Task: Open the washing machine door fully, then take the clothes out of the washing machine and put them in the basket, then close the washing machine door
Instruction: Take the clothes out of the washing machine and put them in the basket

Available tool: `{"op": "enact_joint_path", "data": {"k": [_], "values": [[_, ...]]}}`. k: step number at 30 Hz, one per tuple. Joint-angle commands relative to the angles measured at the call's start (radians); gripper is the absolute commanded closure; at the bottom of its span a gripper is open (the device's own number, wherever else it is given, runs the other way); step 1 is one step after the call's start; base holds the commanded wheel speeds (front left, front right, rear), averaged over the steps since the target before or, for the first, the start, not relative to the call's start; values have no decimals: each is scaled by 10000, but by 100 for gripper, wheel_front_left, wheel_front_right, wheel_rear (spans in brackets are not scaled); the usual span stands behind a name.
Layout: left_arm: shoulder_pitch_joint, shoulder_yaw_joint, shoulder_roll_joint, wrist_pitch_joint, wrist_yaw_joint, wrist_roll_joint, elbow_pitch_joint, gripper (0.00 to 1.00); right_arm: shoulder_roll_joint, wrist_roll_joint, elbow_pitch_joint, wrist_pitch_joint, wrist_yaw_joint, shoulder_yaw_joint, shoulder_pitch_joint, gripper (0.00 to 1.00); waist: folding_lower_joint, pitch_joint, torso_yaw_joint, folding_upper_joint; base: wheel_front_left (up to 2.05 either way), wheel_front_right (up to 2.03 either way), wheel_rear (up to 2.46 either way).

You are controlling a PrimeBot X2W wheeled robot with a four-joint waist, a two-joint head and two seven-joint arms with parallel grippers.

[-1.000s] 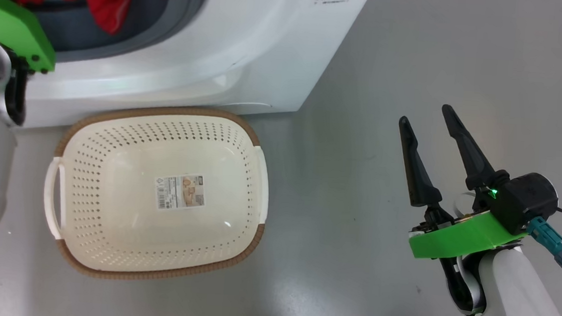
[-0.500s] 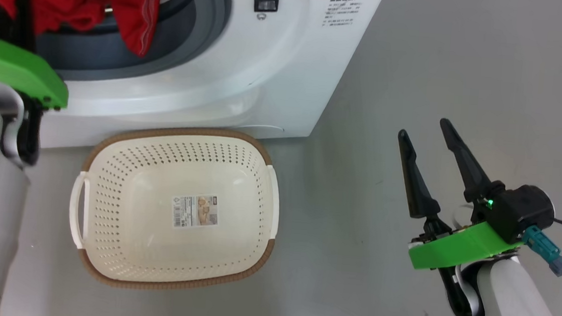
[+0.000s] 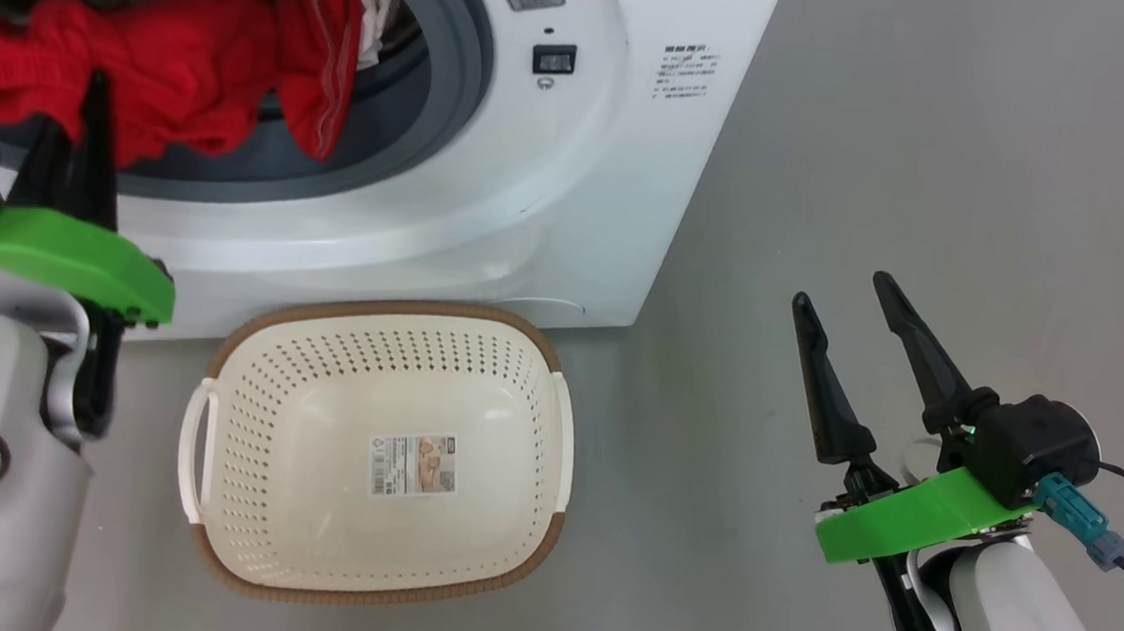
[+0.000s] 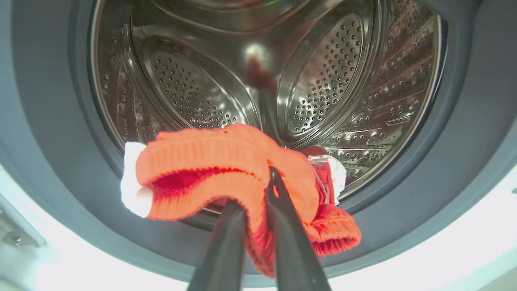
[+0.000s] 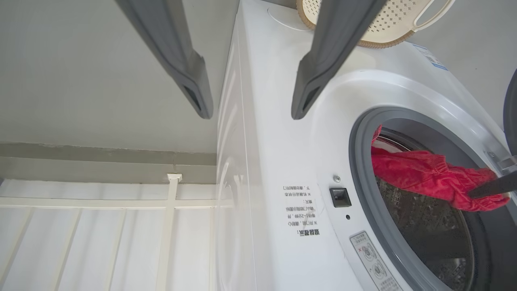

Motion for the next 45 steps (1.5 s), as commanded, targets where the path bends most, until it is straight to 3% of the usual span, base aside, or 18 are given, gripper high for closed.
{"op": "enact_joint_path", "data": {"k": [1, 10, 33, 39, 45], "values": [[345, 369, 412, -121, 104, 145, -634, 100, 32, 93, -193, -65, 63, 199, 207, 0, 0, -244, 73, -1, 0, 0, 0], [1439, 449, 362, -121, 249, 185, -1958, 100, 40, 130, -83, -65, 63, 187, 406, 0, 0, -792, 135, -1, 0, 0, 0], [4680, 183, 199, 1288, 1602, 152, -7506, 100, 20, 116, 28, -65, 63, 235, 773, 0, 0, -1656, 514, -1, 0, 0, 0], [5461, 75, -68, 1649, 1753, -208, -7854, 100, 25, 106, -20, -65, 63, 252, 841, 0, 0, -1628, 459, -1, 0, 0, 0], [5648, -195, -405, 1765, 1682, -489, -7238, 100, 29, 115, -25, -65, 63, 321, 747, 0, 0, -1294, 380, -1, 0, 0, 0]]}}
